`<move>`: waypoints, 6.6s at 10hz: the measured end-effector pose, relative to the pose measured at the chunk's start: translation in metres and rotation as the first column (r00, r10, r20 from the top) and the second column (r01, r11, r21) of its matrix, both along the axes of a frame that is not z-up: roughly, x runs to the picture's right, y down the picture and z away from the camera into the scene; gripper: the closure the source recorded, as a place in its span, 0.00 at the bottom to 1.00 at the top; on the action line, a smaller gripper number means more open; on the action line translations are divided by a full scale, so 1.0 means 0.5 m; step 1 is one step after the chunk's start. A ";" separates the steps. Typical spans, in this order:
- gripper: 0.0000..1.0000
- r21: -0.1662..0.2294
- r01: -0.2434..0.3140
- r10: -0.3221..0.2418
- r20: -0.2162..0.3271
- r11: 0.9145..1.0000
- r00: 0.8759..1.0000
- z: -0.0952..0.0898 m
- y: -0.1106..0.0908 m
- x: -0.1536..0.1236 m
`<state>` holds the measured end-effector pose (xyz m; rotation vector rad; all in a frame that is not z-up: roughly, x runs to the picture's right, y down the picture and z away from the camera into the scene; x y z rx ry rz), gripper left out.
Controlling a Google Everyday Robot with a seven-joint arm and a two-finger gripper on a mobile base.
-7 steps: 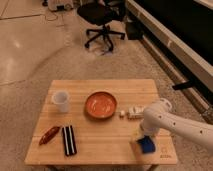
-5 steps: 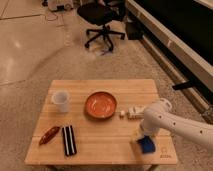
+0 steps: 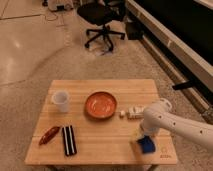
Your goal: Place the white sponge in the ceramic cup
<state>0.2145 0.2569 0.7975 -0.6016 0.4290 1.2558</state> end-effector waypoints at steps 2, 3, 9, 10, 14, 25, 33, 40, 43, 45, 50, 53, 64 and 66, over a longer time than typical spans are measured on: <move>0.20 0.000 0.000 0.000 0.000 1.000 1.000 0.000 0.000 0.000; 0.20 0.000 0.000 0.000 0.000 1.000 1.000 0.000 0.000 0.000; 0.20 0.000 0.000 0.000 0.000 1.000 1.000 0.000 0.000 0.000; 0.20 0.000 0.000 0.000 0.000 1.000 1.000 0.000 0.000 0.000; 0.41 -0.009 0.016 -0.016 -0.002 1.000 1.000 0.004 0.008 -0.003; 1.00 0.121 0.050 -0.080 0.253 0.991 0.964 -0.019 -0.120 -0.152; 1.00 0.309 0.102 -0.272 0.575 0.945 0.771 -0.110 -0.237 -0.357; 1.00 0.358 0.081 -0.293 0.594 0.930 0.749 -0.092 -0.277 -0.385; 1.00 0.456 0.085 -0.373 0.593 0.886 0.714 -0.048 -0.376 -0.444; 1.00 0.511 0.082 -0.421 0.595 0.856 0.684 -0.028 -0.441 -0.493; 1.00 0.567 0.011 -0.465 0.663 0.823 0.587 -0.012 -0.520 -0.632; 1.00 0.566 -0.053 -0.467 0.725 0.822 0.506 -0.017 -0.549 -0.721; 0.99 0.576 -0.120 -0.536 0.805 0.808 0.254 -0.052 -0.571 -0.969; 0.80 0.576 -0.128 -0.540 0.809 0.807 0.231 -0.052 -0.576 -0.993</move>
